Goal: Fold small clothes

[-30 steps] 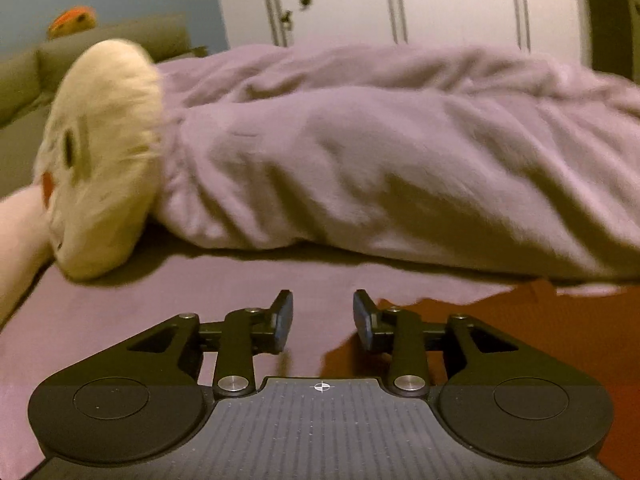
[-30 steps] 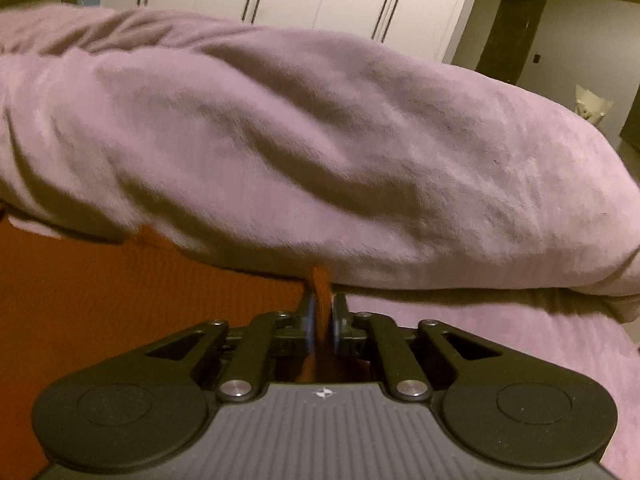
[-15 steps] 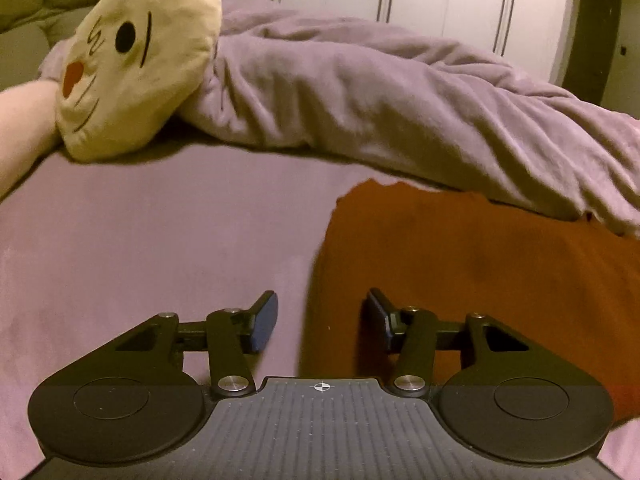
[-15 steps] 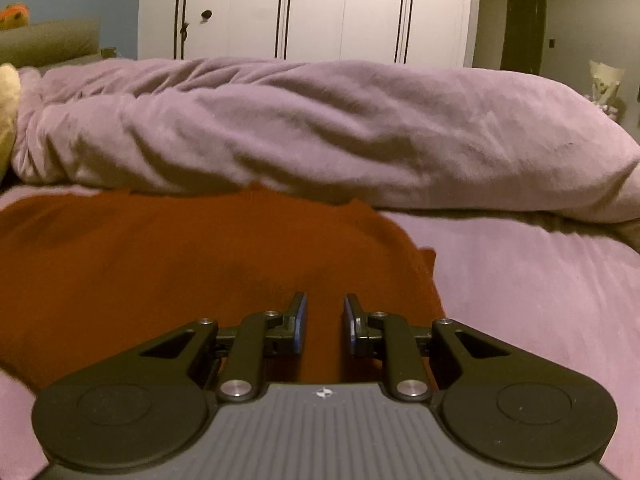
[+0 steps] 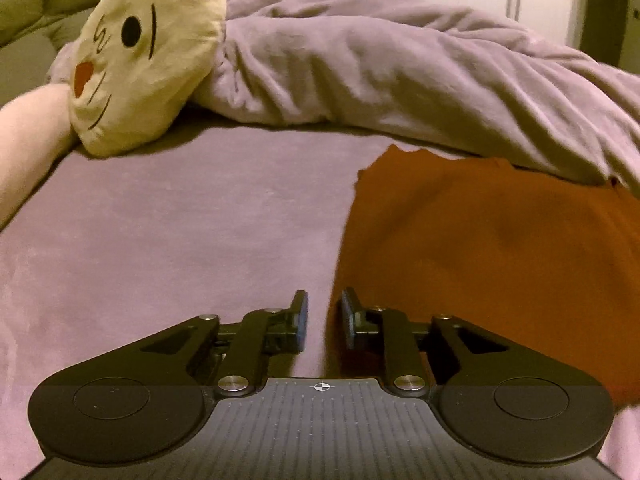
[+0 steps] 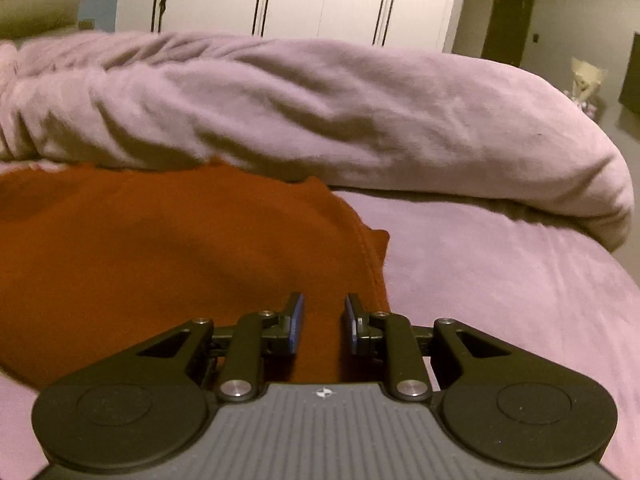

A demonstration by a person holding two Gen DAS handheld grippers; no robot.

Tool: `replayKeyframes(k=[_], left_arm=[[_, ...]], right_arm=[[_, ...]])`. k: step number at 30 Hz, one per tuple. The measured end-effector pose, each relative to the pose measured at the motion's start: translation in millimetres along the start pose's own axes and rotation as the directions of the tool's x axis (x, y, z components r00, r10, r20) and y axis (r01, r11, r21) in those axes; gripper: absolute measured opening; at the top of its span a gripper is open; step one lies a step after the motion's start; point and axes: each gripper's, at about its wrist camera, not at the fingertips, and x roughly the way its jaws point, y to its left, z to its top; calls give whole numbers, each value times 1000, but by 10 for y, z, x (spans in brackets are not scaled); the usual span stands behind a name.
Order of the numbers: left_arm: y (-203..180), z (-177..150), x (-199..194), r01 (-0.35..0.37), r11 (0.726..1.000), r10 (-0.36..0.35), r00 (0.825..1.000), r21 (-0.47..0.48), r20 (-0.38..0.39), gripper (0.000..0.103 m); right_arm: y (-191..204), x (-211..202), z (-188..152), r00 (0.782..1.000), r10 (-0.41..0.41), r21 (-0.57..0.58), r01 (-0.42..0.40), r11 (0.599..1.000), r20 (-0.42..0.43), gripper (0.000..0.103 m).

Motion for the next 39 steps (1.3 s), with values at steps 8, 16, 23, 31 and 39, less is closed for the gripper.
replayKeyframes(k=[8, 16, 23, 31, 39], left_arm=[[-22, -77, -126, 8, 1000, -8, 1000, 2, -12, 31], [54, -101, -228, -2, 1000, 1, 1000, -18, -30, 47], [431, -240, -418, 142, 970, -152, 988, -198, -37, 56], [538, -355, -277, 343, 854, -396, 916, -392, -61, 57], [338, -323, 4, 406, 787, -452, 892, -464, 13, 72]], right_arm=[[-14, -31, -204, 1000, 4, -23, -5, 1000, -30, 22], [78, -49, -40, 995, -72, -82, 66, 994, -75, 36], [498, -434, 84, 1000, 5, -59, -5, 998, 16, 36], [1070, -433, 7, 988, 151, -59, -148, 987, 41, 27], [1393, -159, -16, 981, 193, -73, -190, 979, 33, 17]])
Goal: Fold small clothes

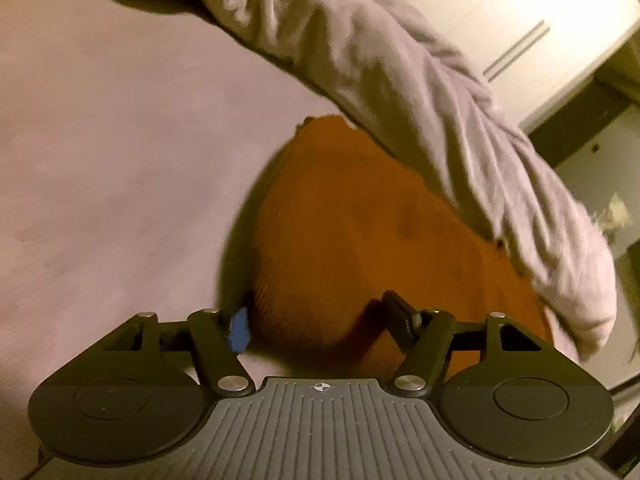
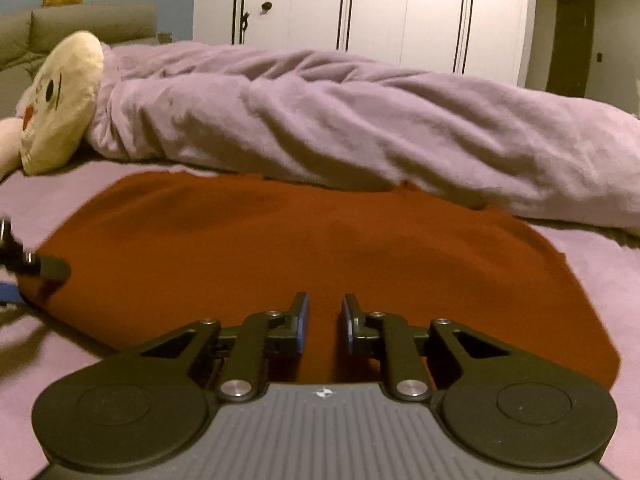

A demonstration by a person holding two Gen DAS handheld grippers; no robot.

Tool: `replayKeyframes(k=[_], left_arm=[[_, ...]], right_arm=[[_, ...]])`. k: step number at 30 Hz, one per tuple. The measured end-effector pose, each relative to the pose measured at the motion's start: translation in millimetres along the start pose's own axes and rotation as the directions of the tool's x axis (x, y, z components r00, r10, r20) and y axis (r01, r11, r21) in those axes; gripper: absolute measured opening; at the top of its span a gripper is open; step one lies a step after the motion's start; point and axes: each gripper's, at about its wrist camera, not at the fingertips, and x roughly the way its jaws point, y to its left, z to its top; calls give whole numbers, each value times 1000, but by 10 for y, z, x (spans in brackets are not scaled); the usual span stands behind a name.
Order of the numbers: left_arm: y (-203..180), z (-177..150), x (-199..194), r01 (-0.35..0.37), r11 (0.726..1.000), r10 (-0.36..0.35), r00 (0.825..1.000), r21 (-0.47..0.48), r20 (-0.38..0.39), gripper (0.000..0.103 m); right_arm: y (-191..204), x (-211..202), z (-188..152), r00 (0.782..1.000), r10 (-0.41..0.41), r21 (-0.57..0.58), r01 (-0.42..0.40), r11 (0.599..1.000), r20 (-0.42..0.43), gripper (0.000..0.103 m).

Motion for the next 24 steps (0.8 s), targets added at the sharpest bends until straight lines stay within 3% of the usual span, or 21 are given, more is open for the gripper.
replayKeyframes(k=[2, 4, 11, 18, 24], left_arm=[[20, 36, 70, 12, 999, -11, 1000, -45, 18, 67], [33, 89, 150, 16, 997, -14, 999, -76, 32, 47], [223, 220, 361, 54, 965, -47, 998, -256, 32, 24], [-169, 372, 154, 62, 996, -57, 996, -71, 70, 17], [-1131, 434, 19, 57, 982, -79, 989, 178, 123, 17]], right_arm=[[9, 83, -81, 1000, -4, -2, 4, 1000, -4, 16], [28, 109, -114, 1000, -5, -20, 5, 1000, 12, 16], [-50, 124, -98, 999, 45, -13, -45, 999, 18, 17], [-202, -21, -59, 997, 67, 41, -68, 997, 29, 16], [-591, -357, -185, 995, 34, 139, -47, 989, 91, 16]])
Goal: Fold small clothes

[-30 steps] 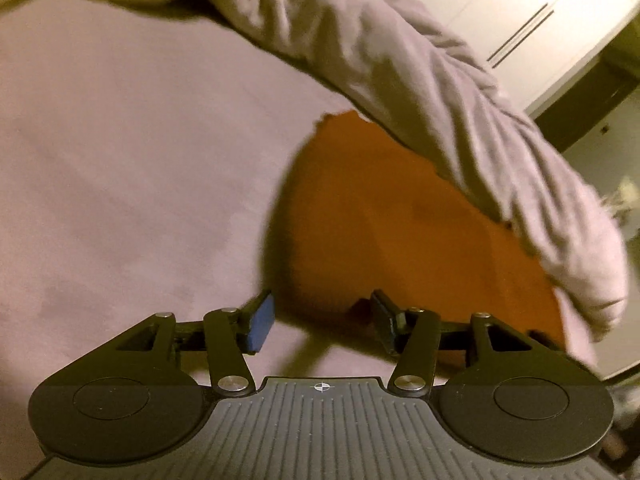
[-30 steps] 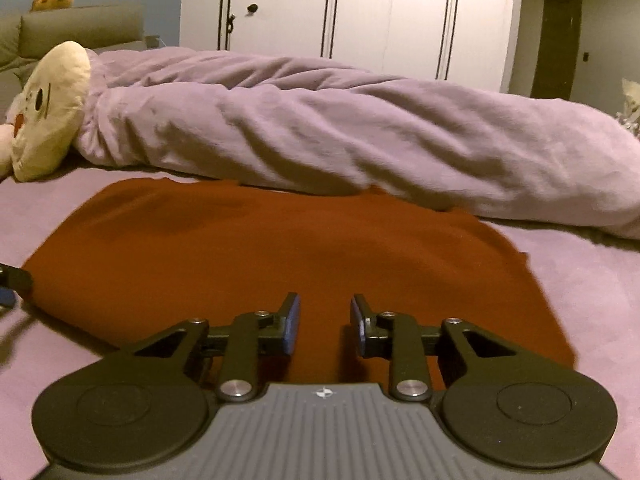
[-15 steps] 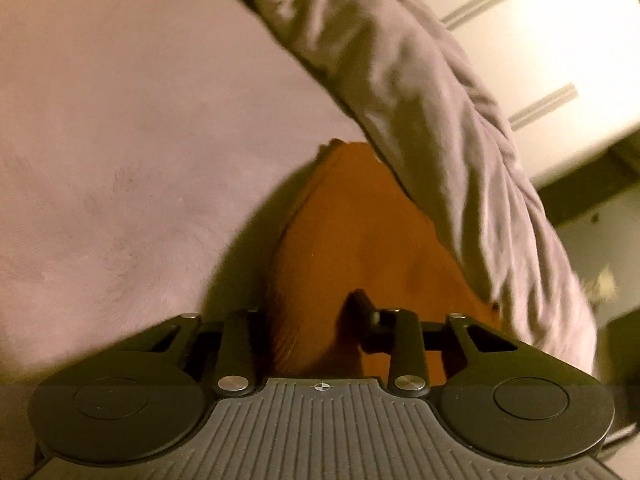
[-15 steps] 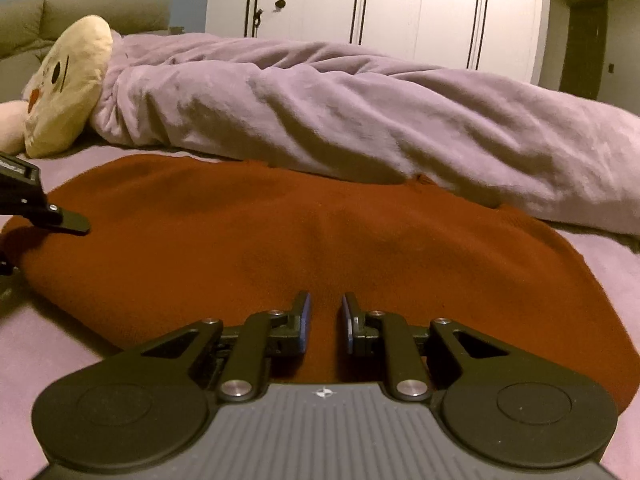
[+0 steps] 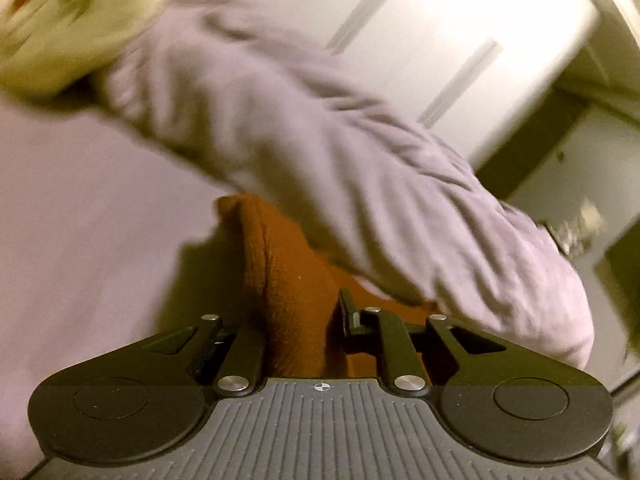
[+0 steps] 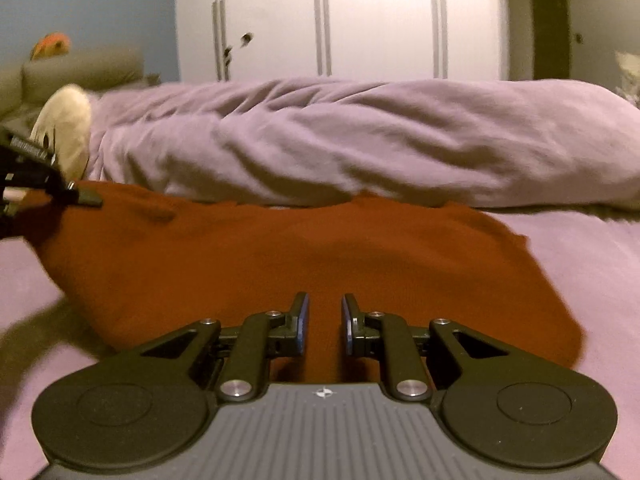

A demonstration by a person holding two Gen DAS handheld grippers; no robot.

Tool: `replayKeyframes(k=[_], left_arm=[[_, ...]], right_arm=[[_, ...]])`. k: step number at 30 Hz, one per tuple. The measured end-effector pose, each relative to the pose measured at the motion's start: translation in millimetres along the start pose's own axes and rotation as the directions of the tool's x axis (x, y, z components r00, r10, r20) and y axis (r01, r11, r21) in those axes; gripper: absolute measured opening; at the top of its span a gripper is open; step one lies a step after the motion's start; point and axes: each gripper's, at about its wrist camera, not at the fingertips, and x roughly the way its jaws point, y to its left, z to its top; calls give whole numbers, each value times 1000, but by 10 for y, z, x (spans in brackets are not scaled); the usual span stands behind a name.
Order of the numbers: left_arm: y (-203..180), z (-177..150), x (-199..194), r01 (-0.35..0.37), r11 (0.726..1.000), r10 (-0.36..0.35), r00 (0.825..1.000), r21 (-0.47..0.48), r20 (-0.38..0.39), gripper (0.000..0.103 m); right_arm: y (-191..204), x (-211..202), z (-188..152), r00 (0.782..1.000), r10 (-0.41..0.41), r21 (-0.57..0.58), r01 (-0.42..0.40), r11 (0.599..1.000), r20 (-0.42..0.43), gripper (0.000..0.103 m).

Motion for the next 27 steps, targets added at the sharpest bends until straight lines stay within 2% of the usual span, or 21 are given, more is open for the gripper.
replayKeyframes(k=[3, 5, 6, 7, 9, 10, 11, 13, 14, 16, 17, 18, 19, 21, 22, 24, 26, 27], left_arm=[[-625, -57, 135, 22, 988, -21, 1000, 156, -8, 17], [-1025, -195, 267, 49, 965, -46, 999, 256, -16, 14], [-1162, -271, 331, 76, 958, -72, 997, 276, -26, 9], [-1308, -381, 426, 109, 951, -96, 994, 289, -57, 9], [-1544, -610, 630, 116, 935, -86, 991, 335, -103, 9], [-1619, -752, 745, 106, 919, -65, 991, 380, -120, 11], [-1636, -860, 848, 97, 911, -40, 988, 401, -149, 12], [-1544, -1034, 998, 106, 925, -13, 968, 365, -249, 23], [-1497, -1086, 987, 120, 929, -22, 962, 350, -271, 24], [-1460, -1139, 814, 138, 922, -46, 966, 361, -254, 35], [-1443, -1139, 678, 149, 922, -64, 969, 357, -240, 49], [-1403, -1124, 509, 176, 925, -103, 969, 336, -225, 57], [-1387, -1138, 351, 197, 927, -133, 968, 320, -211, 59], [-1274, -1144, 6, 230, 927, -181, 966, 297, -184, 71], [-1223, -1142, -123, 227, 926, -181, 968, 301, -172, 75], [-1111, -1166, -247, 168, 933, -127, 981, 317, -144, 75], [-911, -1175, -321, 59, 947, -25, 993, 315, -112, 75], [-824, -1178, -335, 7, 951, 28, 994, 309, -109, 75]], right_arm=[[-223, -211, -22, 999, -24, 40, 23, 999, 22, 16], [-381, -332, -14, 999, -39, 65, 37, 997, 32, 16], [-457, -378, -8, 999, -43, 78, 41, 996, 33, 16], [-538, -418, 3, 998, -53, 94, 50, 994, 30, 16], [-667, -463, 23, 997, -67, 108, 63, 992, 30, 17], [-711, -482, 19, 997, -76, 107, 73, 992, 26, 17], [-761, -485, 19, 997, -80, 107, 78, 991, 17, 17], [-849, -499, 3, 997, -77, 109, 77, 991, -4, 17], [-884, -499, -4, 997, -73, 106, 74, 992, -13, 20], [-938, -489, -21, 997, -65, 96, 68, 993, -34, 23], [-952, -483, -25, 997, -61, 95, 64, 993, -40, 23], [-950, -468, -17, 997, -57, 95, 61, 994, -45, 23], [-954, -451, 10, 997, -56, 102, 60, 993, -45, 23], [-947, -409, 89, 999, -34, 125, 38, 991, -34, 25], [-931, -368, 151, 999, -16, 144, 20, 989, -31, 28], [-881, -294, 272, 999, 34, 176, -29, 984, -28, 32], [-810, -181, 401, 995, 96, 217, -86, 972, -33, 35], [-775, -107, 461, 990, 135, 239, -122, 963, -40, 35]])
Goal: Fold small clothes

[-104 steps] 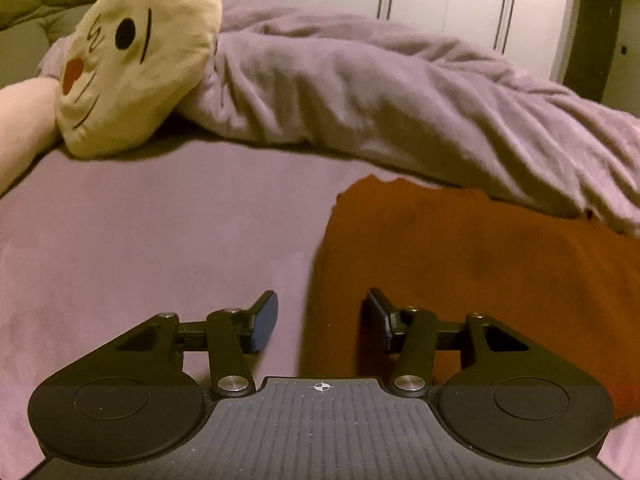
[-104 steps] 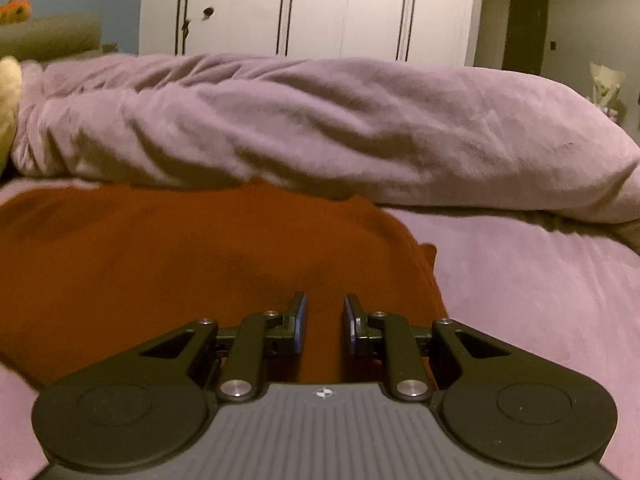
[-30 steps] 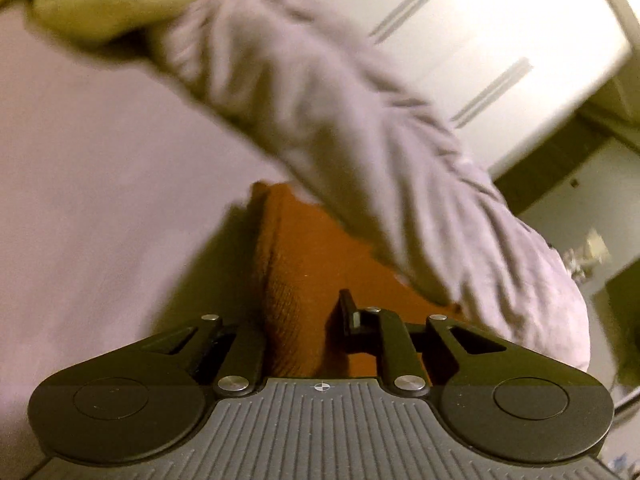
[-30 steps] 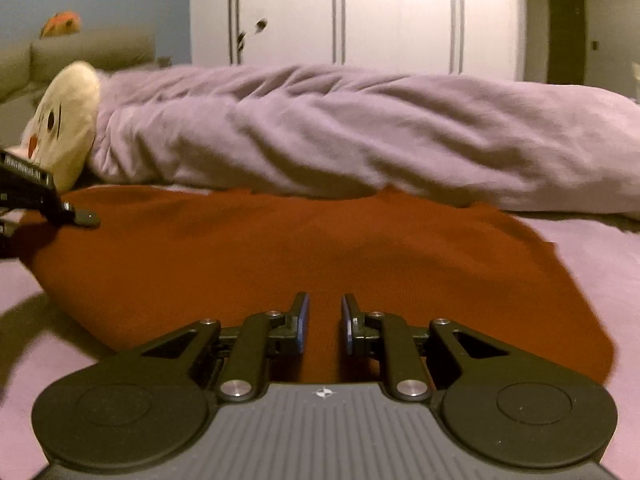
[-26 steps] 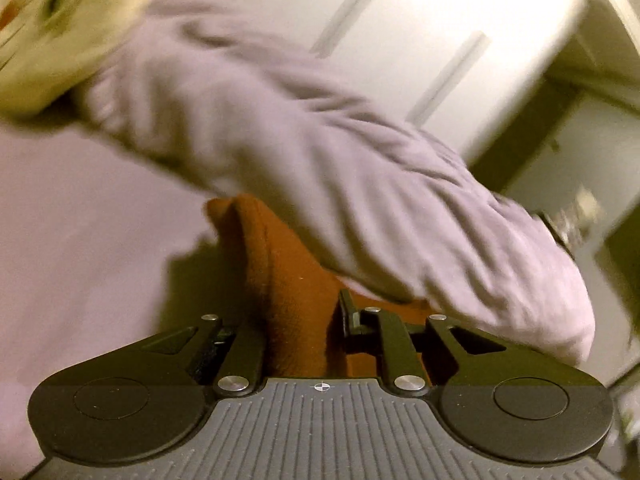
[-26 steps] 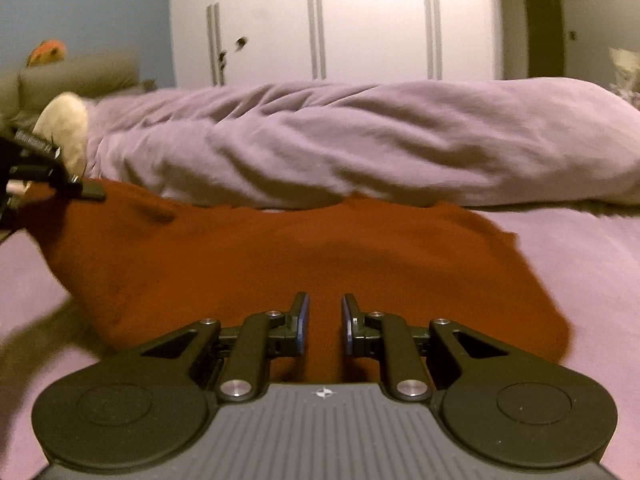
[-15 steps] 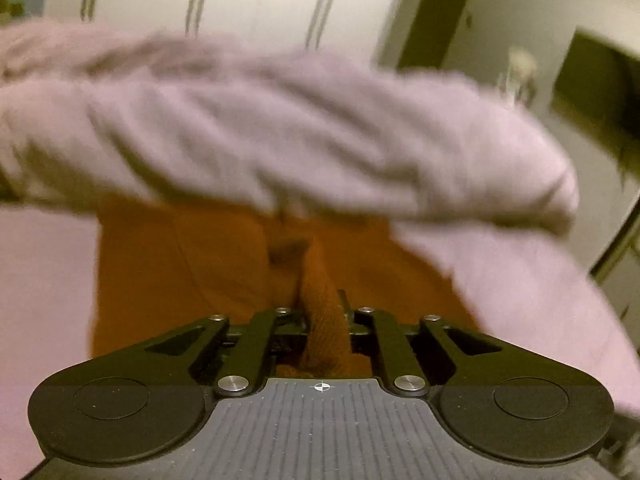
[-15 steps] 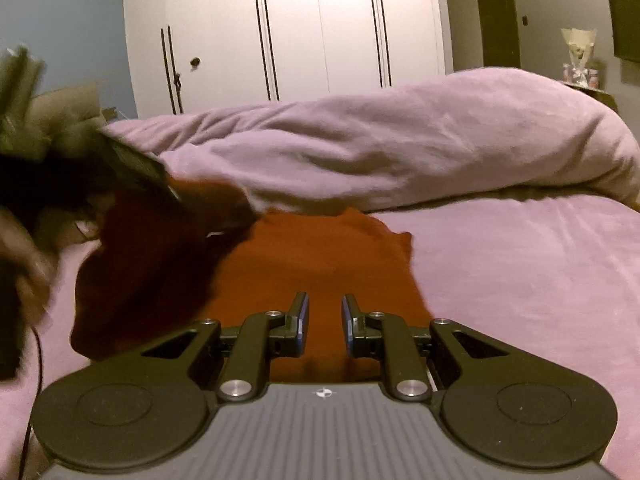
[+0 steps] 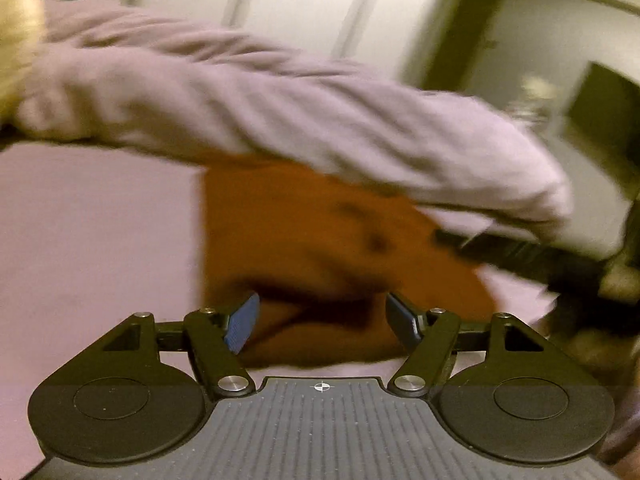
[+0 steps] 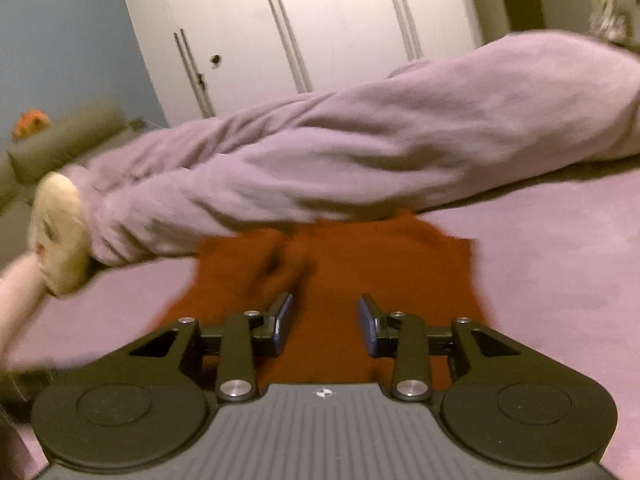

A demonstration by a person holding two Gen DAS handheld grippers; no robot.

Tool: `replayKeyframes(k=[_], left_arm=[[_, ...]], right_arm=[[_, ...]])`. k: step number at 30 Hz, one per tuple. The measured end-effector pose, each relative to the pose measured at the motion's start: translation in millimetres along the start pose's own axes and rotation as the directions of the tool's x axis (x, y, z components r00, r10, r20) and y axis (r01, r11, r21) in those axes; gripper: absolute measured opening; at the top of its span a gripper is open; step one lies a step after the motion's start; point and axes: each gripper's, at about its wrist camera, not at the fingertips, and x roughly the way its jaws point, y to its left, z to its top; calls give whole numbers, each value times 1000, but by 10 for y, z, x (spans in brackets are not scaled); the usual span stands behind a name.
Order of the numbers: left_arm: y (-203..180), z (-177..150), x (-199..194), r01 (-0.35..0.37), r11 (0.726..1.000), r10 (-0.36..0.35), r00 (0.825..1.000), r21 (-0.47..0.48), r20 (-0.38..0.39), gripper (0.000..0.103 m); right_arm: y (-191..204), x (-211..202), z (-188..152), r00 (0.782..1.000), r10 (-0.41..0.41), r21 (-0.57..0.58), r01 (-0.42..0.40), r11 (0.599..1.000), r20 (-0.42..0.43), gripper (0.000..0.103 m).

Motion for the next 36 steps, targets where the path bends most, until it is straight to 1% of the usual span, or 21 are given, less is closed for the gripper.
replayKeyframes(k=[2, 3, 5, 7, 8, 10, 11, 12, 14, 16, 19, 20, 22, 25, 26, 27, 28, 30, 32, 34, 36], left_arm=[[205, -26, 22, -78, 996, 77, 996, -36, -38, 75], [300, -47, 20, -96, 993, 92, 994, -66, -54, 75], [456, -87, 6, -101, 986, 93, 993, -134, -68, 75], [525, -116, 1, -111, 981, 100, 992, -158, -76, 75], [529, -111, 3, -115, 981, 105, 992, -155, -74, 75], [520, -80, 15, -125, 981, 116, 991, -146, -67, 75], [515, -61, 23, -124, 982, 115, 991, -144, -65, 75], [518, -35, 28, -125, 982, 117, 991, -142, -60, 75], [504, 32, 76, -125, 982, 118, 991, -142, -55, 75], [489, 72, 175, -104, 984, 96, 993, -142, -62, 75], [443, 109, 215, -95, 986, 88, 994, -134, -61, 75], [429, 103, 210, -97, 987, 90, 994, -128, -60, 75], [414, 94, 232, -101, 987, 94, 994, -121, -62, 75], [410, 85, 252, -115, 985, 106, 992, -129, -74, 75], [405, 94, 245, -119, 984, 110, 991, -131, -73, 75], [400, 116, 227, -129, 983, 121, 991, -132, -64, 75], [398, 146, 207, -142, 980, 137, 989, -136, -48, 75], [387, 229, 194, -164, 976, 161, 987, -144, -27, 75], [365, 303, 251, -194, 970, 192, 981, -148, -30, 75], [330, 341, 360, -234, 963, 232, 972, -137, -33, 77], [278, 348, 576, -264, 959, 256, 963, -101, -91, 77]], right_arm=[[94, 175, 105, 997, 65, 53, -63, 997, -46, 35], [152, 261, 142, 993, 98, 75, -93, 993, -71, 35], [284, 425, 237, 987, 131, 81, -124, 989, -88, 35], [404, 606, 311, 984, 146, 76, -139, 987, -102, 34], [430, 724, 327, 979, 150, 86, -140, 986, -134, 34], [455, 1008, 291, 967, 112, 107, -90, 990, -229, 34], [436, 1132, 255, 957, 96, 129, -62, 990, -272, 35], [392, 1240, 211, 944, 112, 180, -57, 982, -310, 35], [316, 1292, 145, 935, 173, 280, -85, 956, -309, 33], [318, 1310, 143, 935, 182, 292, -90, 952, -304, 32], [277, 1336, 194, 925, 187, 317, -78, 945, -331, 32], [232, 1316, 216, 926, 200, 346, -82, 935, -321, 39], [177, 1321, 216, 919, 243, 383, -113, 917, -311, 46], [203, 1373, 169, 908, 278, 397, -140, 907, -314, 46], [242, 1383, 161, 909, 269, 376, -140, 916, -318, 42], [293, 1387, 159, 914, 252, 341, -137, 930, -319, 33], [355, 1376, 169, 921, 226, 284, -134, 949, -319, 13], [452, 1262, 235, 939, 191, 182, -143, 973, -285, 11], [479, 1055, 319, 964, 159, 101, -140, 985, -214, 11], [459, 900, 339, 981, 104, 37, -99, 994, -165, 11], [409, 841, 287, 986, 57, -19, -61, 998, -157, 11]])
